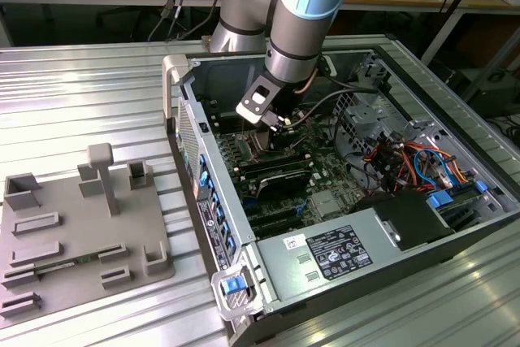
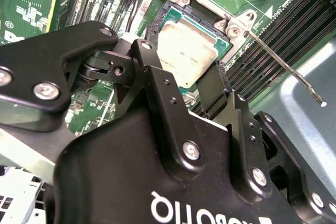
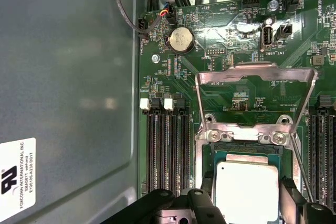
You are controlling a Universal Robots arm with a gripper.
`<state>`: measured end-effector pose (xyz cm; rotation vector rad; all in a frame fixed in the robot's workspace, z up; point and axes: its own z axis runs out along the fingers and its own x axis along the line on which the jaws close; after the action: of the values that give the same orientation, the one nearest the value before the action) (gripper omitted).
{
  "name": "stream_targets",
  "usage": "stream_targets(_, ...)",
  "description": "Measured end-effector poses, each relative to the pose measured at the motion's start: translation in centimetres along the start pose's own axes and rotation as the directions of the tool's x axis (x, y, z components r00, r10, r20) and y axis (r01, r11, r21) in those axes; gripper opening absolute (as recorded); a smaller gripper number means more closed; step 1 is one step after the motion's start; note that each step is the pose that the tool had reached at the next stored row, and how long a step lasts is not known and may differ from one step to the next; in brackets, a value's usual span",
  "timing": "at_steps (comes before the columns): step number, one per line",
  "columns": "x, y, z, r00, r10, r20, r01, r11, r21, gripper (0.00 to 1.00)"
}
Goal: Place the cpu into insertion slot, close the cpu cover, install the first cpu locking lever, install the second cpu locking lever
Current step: 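Place the cpu into insertion slot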
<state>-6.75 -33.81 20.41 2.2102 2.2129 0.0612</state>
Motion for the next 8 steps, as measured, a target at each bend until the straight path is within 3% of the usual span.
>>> stream_targets(8,0.02,0.0,-0.06,1.0,0.0,0.0096,0.0,1.0,0.0001,0.55)
